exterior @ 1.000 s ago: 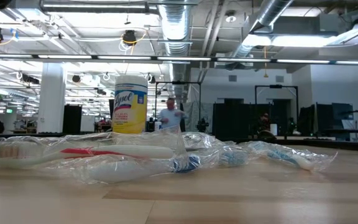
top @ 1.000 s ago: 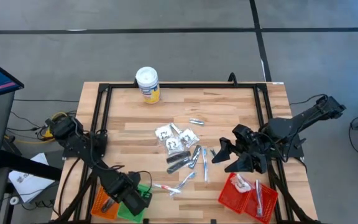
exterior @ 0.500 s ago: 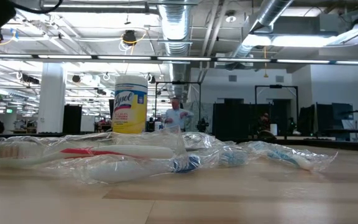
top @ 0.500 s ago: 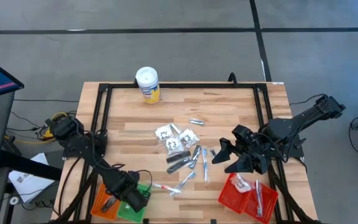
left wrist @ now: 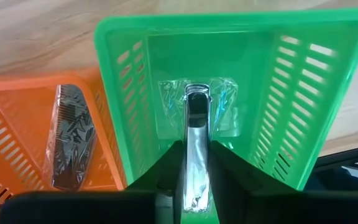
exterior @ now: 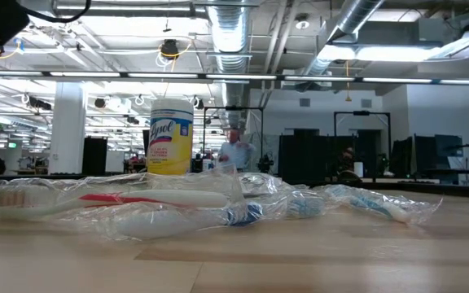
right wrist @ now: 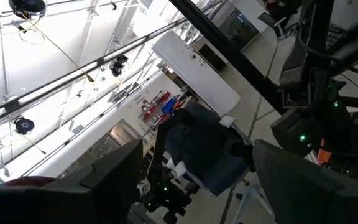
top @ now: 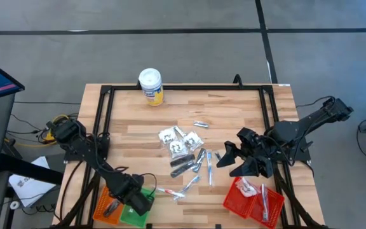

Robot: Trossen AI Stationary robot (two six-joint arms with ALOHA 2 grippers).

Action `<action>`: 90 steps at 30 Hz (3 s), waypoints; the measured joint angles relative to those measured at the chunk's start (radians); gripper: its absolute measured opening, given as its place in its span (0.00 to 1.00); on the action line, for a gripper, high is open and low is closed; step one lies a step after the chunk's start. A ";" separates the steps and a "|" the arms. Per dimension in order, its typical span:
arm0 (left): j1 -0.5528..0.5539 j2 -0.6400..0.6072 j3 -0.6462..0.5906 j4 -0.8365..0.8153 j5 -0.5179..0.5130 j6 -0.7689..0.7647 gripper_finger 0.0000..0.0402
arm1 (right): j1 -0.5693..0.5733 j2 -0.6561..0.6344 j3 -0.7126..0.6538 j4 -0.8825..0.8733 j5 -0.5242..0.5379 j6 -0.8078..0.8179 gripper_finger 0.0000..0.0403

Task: Pick & Place Travel size toiletries
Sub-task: Put the nail cutter into the green basket

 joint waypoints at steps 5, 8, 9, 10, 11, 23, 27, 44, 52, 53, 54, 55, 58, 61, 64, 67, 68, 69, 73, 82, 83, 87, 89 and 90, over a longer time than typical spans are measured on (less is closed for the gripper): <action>0.000 0.000 0.000 0.006 0.000 0.001 0.17 | 0.000 0.000 0.000 -0.003 0.000 0.004 0.74; -0.003 0.000 0.000 0.009 0.000 0.001 0.18 | 0.000 0.000 0.000 -0.003 0.000 0.004 0.74; -0.005 0.000 0.000 0.010 0.000 0.003 0.18 | 0.000 0.000 0.000 -0.003 0.000 0.004 0.74; -0.006 0.000 0.000 0.012 0.001 0.007 0.18 | 0.000 0.000 0.000 -0.003 0.000 0.004 0.74; -0.006 0.000 0.000 0.014 0.007 0.014 0.18 | 0.000 0.000 0.000 -0.003 0.000 0.004 0.74; -0.006 -0.089 0.000 0.017 -0.019 0.022 0.18 | -0.001 0.000 0.000 -0.002 0.000 0.023 0.74; -0.006 -0.150 0.000 0.018 -0.121 0.014 0.17 | -0.004 0.000 0.000 -0.002 0.000 0.031 0.74; 0.133 -0.397 0.001 0.186 -0.701 0.367 0.17 | -0.063 0.000 0.000 0.008 0.004 0.009 0.74; 0.427 -0.436 0.001 0.405 -0.505 0.876 0.17 | -0.161 0.000 0.000 0.022 0.028 0.001 0.74; 0.466 -0.436 0.001 0.439 -0.467 0.940 0.17 | -0.175 0.000 0.000 0.032 0.034 0.001 0.74; 0.504 -0.435 0.001 0.471 -0.431 0.999 0.17 | -0.187 0.000 0.000 0.039 0.043 0.001 0.74; 0.540 -0.426 0.001 0.508 -0.390 1.057 0.17 | -0.197 0.000 0.000 0.044 0.055 0.003 0.74; 0.634 -0.402 0.000 0.569 -0.268 1.220 0.17 | -0.213 0.000 0.001 0.050 0.087 0.003 0.74; 0.717 -0.364 0.001 0.629 -0.161 1.302 0.17 | -0.203 0.000 0.001 0.045 0.138 0.008 0.74; 0.762 -0.297 0.001 0.742 -0.048 1.300 0.17 | -0.172 0.000 0.001 0.031 0.225 0.011 0.74; 0.747 -0.213 0.027 0.834 0.014 1.312 0.17 | -0.125 0.000 -0.006 0.028 0.330 -0.043 0.74; 0.737 -0.179 0.049 0.840 0.032 1.320 0.17 | -0.104 0.000 -0.009 0.033 0.375 -0.060 0.74; 0.725 -0.144 0.070 0.838 0.055 1.326 0.17 | -0.081 0.000 -0.012 0.043 0.421 -0.075 0.74; 0.670 0.014 0.192 0.799 0.106 1.365 0.17 | 0.000 -0.002 -0.014 0.098 0.599 -0.181 0.74; 0.628 0.130 0.345 0.433 0.050 1.653 0.17 | 0.020 0.035 -0.013 0.167 0.572 -0.275 0.74; 0.622 0.127 0.347 0.409 0.020 1.685 0.17 | 0.022 0.045 -0.013 0.170 0.572 -0.279 0.74; 0.593 0.122 0.347 0.366 -0.070 1.802 0.17 | 0.043 0.085 -0.016 0.203 0.577 -0.289 0.74; 0.587 0.123 0.347 0.367 -0.088 1.847 0.17 | 0.043 0.107 -0.014 0.251 0.577 -0.289 0.74; 0.587 0.129 0.347 0.370 -0.097 1.868 0.17 | 0.044 0.119 -0.015 0.275 0.573 -0.291 0.74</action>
